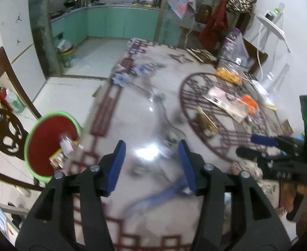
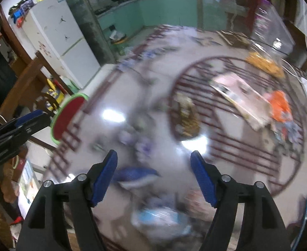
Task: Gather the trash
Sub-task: 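Grasp the white-and-blue snack bag with the left tool while the right tool grasps crumpled printed paper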
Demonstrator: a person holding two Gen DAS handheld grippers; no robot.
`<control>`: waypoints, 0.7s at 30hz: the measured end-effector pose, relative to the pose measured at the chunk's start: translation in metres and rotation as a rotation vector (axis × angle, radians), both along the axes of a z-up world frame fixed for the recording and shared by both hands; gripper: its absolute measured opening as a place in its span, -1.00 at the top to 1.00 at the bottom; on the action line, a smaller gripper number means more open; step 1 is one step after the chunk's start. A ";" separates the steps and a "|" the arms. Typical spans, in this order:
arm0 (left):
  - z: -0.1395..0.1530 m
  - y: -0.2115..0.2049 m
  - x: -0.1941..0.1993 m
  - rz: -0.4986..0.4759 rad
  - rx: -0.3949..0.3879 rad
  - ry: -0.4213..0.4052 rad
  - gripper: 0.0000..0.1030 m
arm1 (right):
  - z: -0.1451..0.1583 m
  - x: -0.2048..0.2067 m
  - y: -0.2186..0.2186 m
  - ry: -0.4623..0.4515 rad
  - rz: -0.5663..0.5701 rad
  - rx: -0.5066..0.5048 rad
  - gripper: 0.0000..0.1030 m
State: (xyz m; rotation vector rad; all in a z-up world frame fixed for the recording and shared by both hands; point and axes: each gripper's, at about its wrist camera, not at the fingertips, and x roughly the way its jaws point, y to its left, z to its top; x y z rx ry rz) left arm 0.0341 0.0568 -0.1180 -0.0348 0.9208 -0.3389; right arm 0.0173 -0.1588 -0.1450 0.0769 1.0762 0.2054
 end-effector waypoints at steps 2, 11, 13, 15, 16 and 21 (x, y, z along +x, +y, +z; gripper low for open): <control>-0.008 -0.014 -0.013 -0.006 -0.004 0.026 0.01 | -0.009 -0.007 -0.023 0.024 -0.013 -0.023 -0.36; -0.027 -0.063 -0.049 -0.108 0.014 0.101 -0.15 | -0.045 -0.024 -0.070 0.143 -0.040 -0.037 -0.36; -0.031 -0.073 -0.052 -0.145 0.018 0.118 -0.18 | -0.051 -0.026 -0.067 0.167 -0.024 -0.035 -0.37; -0.034 -0.082 -0.057 -0.171 0.021 0.131 -0.19 | -0.060 -0.024 -0.063 0.191 -0.005 -0.045 -0.37; -0.035 -0.086 -0.059 -0.184 0.020 0.135 -0.21 | -0.065 -0.025 -0.061 0.204 0.005 -0.043 -0.37; -0.048 -0.106 -0.071 -0.271 0.028 0.175 -0.29 | -0.086 -0.021 -0.061 0.252 0.010 -0.060 -0.23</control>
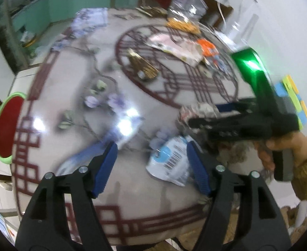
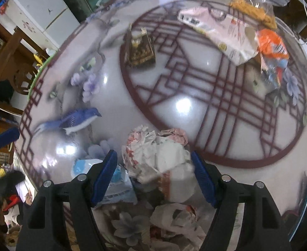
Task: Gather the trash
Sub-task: 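Grasp the white-and-blue snack bag with the left tool while the right tool grasps crumpled printed paper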
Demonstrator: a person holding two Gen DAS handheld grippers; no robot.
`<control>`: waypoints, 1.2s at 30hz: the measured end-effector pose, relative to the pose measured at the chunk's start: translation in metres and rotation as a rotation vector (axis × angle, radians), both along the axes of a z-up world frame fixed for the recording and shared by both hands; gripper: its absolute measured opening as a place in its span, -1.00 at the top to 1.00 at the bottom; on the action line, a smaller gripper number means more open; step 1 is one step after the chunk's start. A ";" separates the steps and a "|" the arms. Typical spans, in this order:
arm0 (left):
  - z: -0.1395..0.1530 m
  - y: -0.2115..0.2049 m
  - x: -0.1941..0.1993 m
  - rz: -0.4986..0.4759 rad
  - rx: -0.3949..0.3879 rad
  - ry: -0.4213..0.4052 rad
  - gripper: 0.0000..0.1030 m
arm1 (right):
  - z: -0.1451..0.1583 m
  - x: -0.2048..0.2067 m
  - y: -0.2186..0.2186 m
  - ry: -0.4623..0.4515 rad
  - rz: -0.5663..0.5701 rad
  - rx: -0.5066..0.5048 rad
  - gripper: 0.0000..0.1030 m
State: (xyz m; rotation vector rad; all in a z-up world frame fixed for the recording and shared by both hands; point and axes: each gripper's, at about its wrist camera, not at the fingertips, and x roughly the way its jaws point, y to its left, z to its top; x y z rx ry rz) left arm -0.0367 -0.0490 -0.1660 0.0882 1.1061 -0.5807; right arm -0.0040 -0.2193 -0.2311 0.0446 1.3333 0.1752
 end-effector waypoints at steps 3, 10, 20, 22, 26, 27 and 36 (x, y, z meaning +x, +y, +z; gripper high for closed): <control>-0.016 -0.014 -0.005 -0.057 0.015 0.044 -0.29 | -0.003 0.002 -0.007 -0.001 -0.013 0.001 0.09; -0.049 -0.048 -0.008 -0.159 0.068 0.102 -0.29 | 0.027 0.007 -0.022 -0.105 -0.056 0.044 0.15; -0.069 -0.068 -0.005 -0.199 0.110 0.127 0.10 | 0.047 0.002 -0.026 -0.145 -0.070 0.082 0.12; -0.065 -0.066 -0.004 -0.187 0.101 0.110 0.17 | 0.049 0.003 -0.026 -0.152 -0.073 0.087 0.12; -0.042 -0.047 0.006 -0.086 0.068 0.038 0.26 | 0.059 0.007 -0.023 -0.188 -0.077 0.103 0.12; -0.037 -0.042 0.008 -0.064 0.061 0.027 0.30 | 0.063 0.008 -0.022 -0.199 -0.080 0.108 0.12; 0.028 0.002 0.030 0.141 -0.017 -0.132 0.42 | 0.086 0.014 -0.008 -0.283 -0.062 0.118 0.12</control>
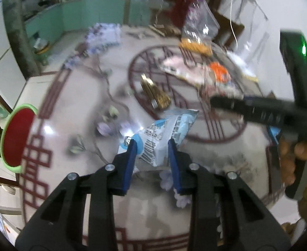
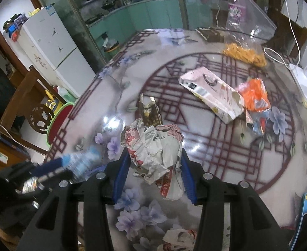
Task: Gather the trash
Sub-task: 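Grasp the white-and-blue snack bag with the left tool while the right tool grasps crumpled printed paper, then lift the snack bag with the left tool while the right tool lifts the crumpled paper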
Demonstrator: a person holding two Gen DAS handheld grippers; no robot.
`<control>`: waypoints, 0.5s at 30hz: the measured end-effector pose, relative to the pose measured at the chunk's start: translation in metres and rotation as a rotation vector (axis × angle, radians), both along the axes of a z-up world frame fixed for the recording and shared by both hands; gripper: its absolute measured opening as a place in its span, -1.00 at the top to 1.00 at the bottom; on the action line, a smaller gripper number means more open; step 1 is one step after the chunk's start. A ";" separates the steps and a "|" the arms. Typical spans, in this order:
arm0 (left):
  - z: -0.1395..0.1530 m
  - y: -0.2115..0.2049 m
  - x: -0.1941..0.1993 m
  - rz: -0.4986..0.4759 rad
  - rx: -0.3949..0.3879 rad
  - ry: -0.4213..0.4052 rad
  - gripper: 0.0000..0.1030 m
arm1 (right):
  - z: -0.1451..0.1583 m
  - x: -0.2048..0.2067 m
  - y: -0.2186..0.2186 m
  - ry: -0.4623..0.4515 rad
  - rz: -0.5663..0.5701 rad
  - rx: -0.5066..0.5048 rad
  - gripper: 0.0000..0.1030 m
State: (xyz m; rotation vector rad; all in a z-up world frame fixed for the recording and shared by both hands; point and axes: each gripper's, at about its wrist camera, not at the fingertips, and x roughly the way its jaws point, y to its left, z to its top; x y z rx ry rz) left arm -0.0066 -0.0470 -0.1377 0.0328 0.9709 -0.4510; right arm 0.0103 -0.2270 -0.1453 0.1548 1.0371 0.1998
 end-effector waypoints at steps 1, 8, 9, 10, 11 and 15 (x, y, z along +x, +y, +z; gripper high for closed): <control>0.004 0.002 0.002 0.009 -0.004 -0.008 0.42 | 0.001 0.000 0.002 -0.003 0.005 0.000 0.12; 0.033 0.015 0.011 0.057 -0.024 -0.063 0.42 | 0.006 0.002 0.006 -0.016 0.007 -0.001 0.12; 0.037 0.015 0.011 0.061 -0.025 -0.074 0.42 | 0.007 0.001 0.005 -0.021 0.005 0.000 0.12; 0.038 0.016 0.010 0.064 -0.025 -0.081 0.42 | 0.009 0.001 0.005 -0.026 0.003 -0.001 0.11; 0.039 0.016 0.011 0.065 -0.025 -0.085 0.42 | 0.010 0.000 0.004 -0.031 0.000 -0.006 0.11; 0.041 0.018 0.013 0.077 -0.024 -0.090 0.42 | 0.010 0.000 0.000 -0.033 -0.012 -0.005 0.11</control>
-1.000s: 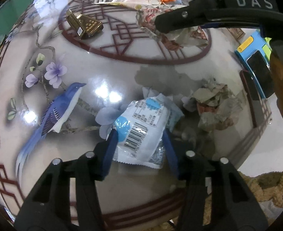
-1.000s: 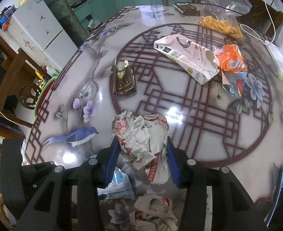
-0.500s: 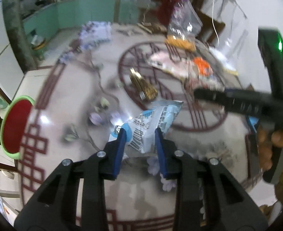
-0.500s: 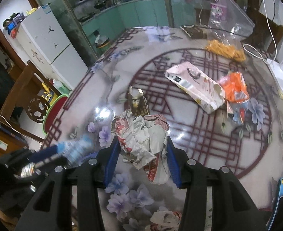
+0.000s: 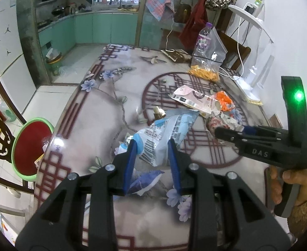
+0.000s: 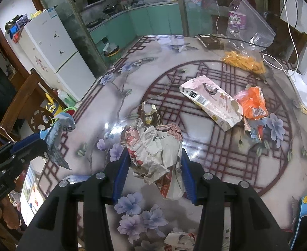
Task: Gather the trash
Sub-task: 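Lift the snack bag with the left tool while the right tool lifts the crumpled paper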
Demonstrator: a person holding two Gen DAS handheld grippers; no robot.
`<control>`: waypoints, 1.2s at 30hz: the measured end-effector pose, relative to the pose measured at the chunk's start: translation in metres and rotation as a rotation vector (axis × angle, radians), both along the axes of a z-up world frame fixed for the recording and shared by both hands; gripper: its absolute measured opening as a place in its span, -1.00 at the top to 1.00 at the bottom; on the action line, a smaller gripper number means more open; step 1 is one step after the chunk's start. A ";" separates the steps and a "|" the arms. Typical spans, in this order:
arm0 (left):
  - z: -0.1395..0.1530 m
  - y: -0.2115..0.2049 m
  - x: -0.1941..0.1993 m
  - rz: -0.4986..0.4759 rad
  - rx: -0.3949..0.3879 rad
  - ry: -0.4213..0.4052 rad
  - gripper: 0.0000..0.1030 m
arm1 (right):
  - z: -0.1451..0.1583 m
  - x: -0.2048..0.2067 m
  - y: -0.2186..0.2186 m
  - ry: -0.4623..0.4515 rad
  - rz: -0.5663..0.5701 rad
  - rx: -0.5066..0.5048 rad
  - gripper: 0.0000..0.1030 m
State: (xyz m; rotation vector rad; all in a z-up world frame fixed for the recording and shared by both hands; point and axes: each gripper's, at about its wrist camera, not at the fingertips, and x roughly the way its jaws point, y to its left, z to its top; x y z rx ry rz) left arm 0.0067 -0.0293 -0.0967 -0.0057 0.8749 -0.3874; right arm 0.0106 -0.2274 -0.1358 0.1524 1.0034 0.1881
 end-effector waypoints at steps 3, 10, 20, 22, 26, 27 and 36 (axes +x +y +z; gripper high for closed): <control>0.002 0.001 0.001 0.008 -0.002 -0.004 0.42 | 0.001 0.000 -0.003 -0.004 -0.008 0.005 0.11; 0.009 0.002 0.002 0.025 -0.002 -0.031 0.42 | 0.006 -0.001 -0.007 -0.020 -0.013 0.005 0.11; 0.009 0.002 0.004 0.035 0.012 -0.029 0.42 | 0.005 0.000 -0.010 -0.025 -0.021 0.011 0.11; 0.010 0.002 0.005 0.039 0.014 -0.029 0.42 | 0.009 0.000 -0.011 -0.035 -0.023 0.011 0.12; 0.011 0.005 0.006 0.050 0.015 -0.038 0.42 | 0.016 -0.001 -0.011 -0.056 -0.029 0.016 0.11; 0.011 0.006 0.006 0.054 0.015 -0.039 0.42 | 0.018 -0.001 -0.011 -0.061 -0.029 0.018 0.11; 0.011 0.020 0.008 0.086 0.016 -0.041 0.42 | 0.029 -0.002 0.000 -0.088 -0.014 0.020 0.11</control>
